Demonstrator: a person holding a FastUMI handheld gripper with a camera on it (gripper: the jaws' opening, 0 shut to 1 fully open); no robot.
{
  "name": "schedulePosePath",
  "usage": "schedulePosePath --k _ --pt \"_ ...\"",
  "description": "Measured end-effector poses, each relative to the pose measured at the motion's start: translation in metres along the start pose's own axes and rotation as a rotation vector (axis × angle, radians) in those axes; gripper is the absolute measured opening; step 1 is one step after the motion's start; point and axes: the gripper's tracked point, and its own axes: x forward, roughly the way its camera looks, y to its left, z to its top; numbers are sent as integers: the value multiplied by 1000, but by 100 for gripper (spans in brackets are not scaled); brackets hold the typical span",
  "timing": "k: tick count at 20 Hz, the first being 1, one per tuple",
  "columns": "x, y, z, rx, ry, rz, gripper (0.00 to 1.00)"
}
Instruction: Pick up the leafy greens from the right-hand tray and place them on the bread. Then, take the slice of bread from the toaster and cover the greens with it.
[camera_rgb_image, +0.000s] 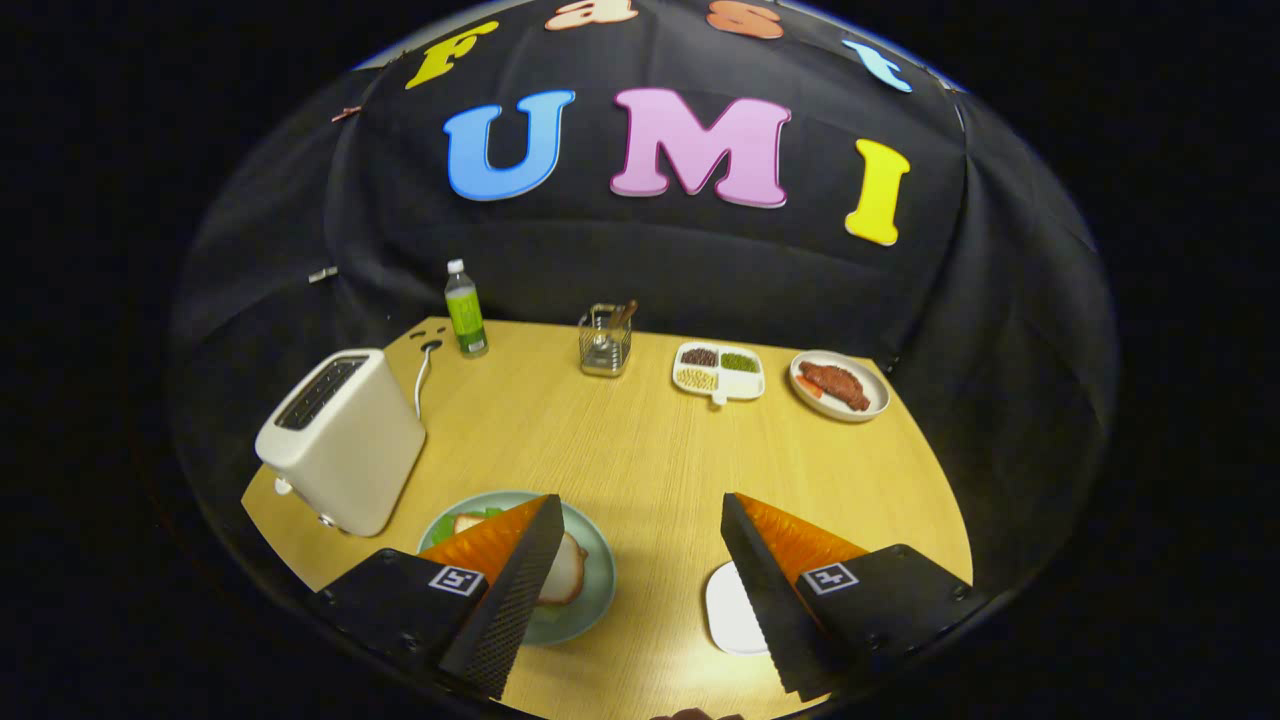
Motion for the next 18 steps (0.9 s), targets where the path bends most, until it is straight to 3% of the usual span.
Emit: schedulePosePath --k 8,18 --pt "-98 -45 116 -29 -370 -17 98" --pt "-152 -96 117 12 -404 -20 98"
